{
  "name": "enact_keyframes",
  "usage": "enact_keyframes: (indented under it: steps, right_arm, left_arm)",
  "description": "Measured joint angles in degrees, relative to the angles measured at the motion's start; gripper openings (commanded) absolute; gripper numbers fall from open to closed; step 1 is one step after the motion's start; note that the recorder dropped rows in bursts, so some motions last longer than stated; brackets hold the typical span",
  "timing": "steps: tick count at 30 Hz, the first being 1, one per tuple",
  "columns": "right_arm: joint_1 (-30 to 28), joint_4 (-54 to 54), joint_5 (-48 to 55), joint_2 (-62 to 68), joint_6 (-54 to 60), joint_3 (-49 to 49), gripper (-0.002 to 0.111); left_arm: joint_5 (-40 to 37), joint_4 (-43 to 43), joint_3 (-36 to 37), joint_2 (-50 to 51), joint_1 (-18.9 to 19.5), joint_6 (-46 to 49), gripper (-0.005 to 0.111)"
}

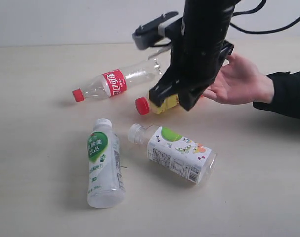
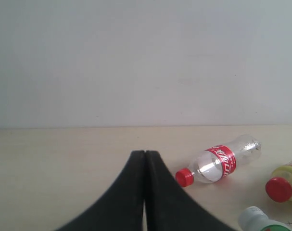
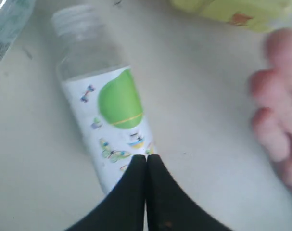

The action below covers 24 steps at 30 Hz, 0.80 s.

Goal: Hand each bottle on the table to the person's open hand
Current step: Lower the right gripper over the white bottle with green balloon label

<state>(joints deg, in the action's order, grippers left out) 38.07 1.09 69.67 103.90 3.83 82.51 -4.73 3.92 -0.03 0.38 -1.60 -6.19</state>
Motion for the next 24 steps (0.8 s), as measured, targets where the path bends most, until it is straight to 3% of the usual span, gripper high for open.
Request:
enact_keyframes:
  steps: [8, 13, 20, 24]
  right_arm:
    - [6.1, -0.1, -5.1, -0.6, 5.6, -8.7, 0.000]
    - [6.1, -0.3, -6.2, -0.6, 5.4, -8.9, 0.001]
    - [6.1, 1.1, -7.7, -0.6, 5.0, -8.9, 0.013]
    - [6.1, -5.4, -10.2, -0.6, 4.2, -8.9, 0.016]
  left_arm:
    - [0.0, 0.0, 0.0, 0.0, 0.0, 0.0, 0.000]
    - [0.0, 0.0, 0.0, 0.0, 0.0, 0.0, 0.000]
    - [0.0, 0.0, 0.0, 0.0, 0.0, 0.0, 0.000]
    - [0.0, 0.0, 0.0, 0.0, 0.0, 0.0, 0.000]
